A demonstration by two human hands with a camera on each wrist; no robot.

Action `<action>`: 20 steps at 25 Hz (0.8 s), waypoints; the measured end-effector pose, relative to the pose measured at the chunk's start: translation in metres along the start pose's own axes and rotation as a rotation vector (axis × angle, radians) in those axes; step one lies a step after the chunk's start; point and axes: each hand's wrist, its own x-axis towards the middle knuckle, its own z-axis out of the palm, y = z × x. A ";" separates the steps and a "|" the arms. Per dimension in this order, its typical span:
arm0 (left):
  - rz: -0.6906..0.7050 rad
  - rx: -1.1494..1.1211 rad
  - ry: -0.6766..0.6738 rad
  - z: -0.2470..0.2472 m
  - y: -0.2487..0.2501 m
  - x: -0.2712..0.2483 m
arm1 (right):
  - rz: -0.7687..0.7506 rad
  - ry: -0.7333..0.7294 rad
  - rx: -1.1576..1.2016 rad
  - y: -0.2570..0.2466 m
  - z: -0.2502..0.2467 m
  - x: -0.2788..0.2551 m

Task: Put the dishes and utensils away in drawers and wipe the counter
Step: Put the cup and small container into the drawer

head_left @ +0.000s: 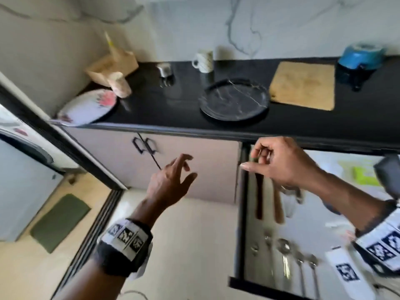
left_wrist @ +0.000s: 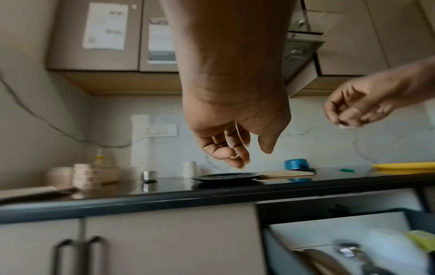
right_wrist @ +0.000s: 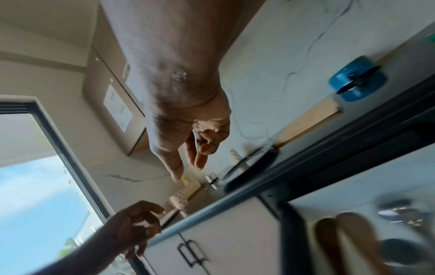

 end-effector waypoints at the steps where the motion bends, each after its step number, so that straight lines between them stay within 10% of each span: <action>1: -0.060 0.001 0.022 -0.017 -0.038 -0.013 | -0.039 0.017 0.046 -0.035 0.027 0.017; 9: -0.299 0.003 0.134 -0.121 -0.211 -0.044 | -0.143 -0.091 0.060 -0.172 0.178 0.137; 20: -0.298 -0.188 0.101 -0.135 -0.358 0.179 | 0.057 0.106 0.075 -0.142 0.245 0.410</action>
